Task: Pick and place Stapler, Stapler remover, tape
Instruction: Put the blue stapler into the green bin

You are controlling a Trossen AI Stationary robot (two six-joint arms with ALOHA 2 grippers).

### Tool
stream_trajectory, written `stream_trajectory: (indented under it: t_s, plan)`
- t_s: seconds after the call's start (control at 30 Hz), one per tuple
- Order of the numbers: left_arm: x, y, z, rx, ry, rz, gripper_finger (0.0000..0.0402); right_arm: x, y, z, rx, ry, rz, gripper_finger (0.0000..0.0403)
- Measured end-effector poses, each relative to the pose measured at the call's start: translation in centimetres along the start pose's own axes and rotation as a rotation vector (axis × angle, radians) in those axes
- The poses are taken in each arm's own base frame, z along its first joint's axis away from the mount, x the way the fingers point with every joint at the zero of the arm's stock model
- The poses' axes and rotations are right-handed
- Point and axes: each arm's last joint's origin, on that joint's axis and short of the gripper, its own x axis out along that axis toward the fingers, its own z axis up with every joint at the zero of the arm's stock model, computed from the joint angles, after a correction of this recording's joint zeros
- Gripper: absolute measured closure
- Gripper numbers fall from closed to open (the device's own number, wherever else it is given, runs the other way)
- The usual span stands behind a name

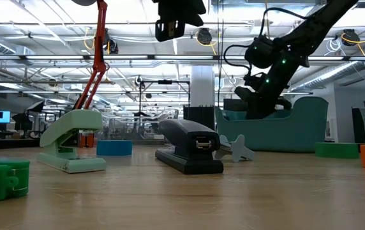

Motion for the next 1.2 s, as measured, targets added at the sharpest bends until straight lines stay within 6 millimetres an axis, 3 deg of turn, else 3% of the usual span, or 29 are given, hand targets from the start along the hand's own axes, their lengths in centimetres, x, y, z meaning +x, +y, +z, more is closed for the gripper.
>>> stream_trajectory:
  t_s: [0.27,0.57,1.2]
  plan:
    - [0.7,-0.2,-0.6,-0.045,0.026,0.003,0.0325,1.8,-0.6,-0.1,0.020,0.010,-0.023,0.0335]
    - [0.7,-0.3,-0.7,-0.051,0.026,0.001,0.0325,1.9,-0.6,0.9,0.051,-0.094,-0.024,0.0335]
    - [0.7,-0.2,-0.6,-0.042,0.019,-0.002,0.0325,2.8,-1.3,-0.9,0.013,0.005,-0.064,0.0334]
